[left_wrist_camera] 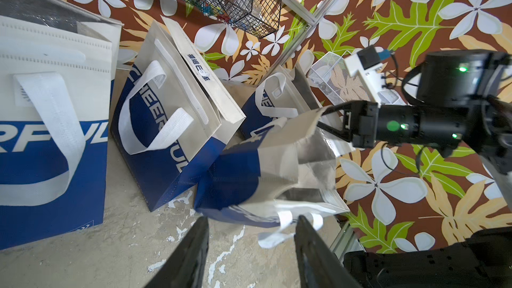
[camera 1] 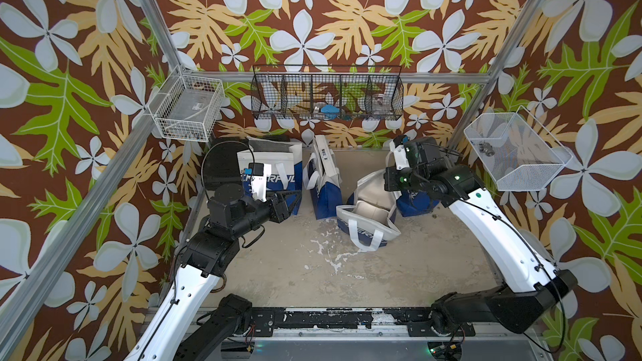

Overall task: Open the takeout bag
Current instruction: Place the takeout bag at the center of the board.

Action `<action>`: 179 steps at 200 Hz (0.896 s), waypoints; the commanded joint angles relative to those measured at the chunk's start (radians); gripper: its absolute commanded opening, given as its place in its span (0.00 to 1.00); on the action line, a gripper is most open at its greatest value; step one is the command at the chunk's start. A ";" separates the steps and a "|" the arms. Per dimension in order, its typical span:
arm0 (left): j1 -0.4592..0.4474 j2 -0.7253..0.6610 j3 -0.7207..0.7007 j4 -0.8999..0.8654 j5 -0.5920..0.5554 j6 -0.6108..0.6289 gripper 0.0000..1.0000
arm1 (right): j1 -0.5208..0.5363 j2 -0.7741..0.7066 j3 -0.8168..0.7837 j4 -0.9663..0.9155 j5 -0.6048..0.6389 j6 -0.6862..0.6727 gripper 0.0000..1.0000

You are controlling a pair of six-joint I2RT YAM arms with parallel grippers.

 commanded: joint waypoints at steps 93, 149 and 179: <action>0.002 -0.023 -0.008 -0.040 -0.016 0.034 0.53 | -0.084 0.112 0.233 0.053 -0.044 -0.123 0.70; 0.002 -0.060 -0.022 -0.069 -0.189 0.068 0.61 | 0.059 -0.056 0.247 0.074 0.104 -0.222 0.73; 0.002 -0.098 0.031 -0.139 -0.377 0.146 0.68 | 0.156 -0.363 -0.079 0.311 0.135 -0.177 0.77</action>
